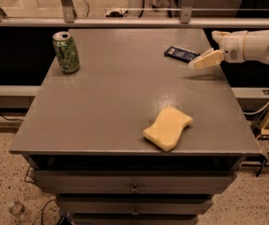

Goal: Pick rxbar blueberry

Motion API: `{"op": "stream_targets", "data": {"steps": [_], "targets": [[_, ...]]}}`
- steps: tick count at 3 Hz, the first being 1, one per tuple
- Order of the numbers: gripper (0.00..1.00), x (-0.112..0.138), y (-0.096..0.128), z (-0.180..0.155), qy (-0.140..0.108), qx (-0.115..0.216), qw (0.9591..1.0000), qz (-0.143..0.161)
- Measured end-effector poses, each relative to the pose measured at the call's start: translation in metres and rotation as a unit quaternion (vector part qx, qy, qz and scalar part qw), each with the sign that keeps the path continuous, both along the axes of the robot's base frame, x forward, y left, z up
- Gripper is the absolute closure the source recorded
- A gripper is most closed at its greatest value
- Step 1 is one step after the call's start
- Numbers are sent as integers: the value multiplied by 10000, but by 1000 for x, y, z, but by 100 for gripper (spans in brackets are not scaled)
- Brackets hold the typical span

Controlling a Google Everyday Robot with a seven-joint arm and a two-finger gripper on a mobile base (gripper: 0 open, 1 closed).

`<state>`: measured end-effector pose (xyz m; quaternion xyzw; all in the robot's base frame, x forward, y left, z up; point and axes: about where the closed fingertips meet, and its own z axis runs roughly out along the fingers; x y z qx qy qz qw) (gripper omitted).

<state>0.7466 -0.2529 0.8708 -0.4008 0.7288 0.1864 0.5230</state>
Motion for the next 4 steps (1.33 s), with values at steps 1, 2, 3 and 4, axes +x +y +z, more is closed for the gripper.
{"op": "stream_targets", "data": {"steps": [1, 2, 3, 4], "targets": [[0, 7, 7, -4, -9, 110, 9999, 118], [0, 15, 19, -11, 104, 232, 9993, 286], [0, 22, 30, -16, 210, 288, 9984, 433], [0, 27, 36, -19, 284, 326, 9978, 511]]}}
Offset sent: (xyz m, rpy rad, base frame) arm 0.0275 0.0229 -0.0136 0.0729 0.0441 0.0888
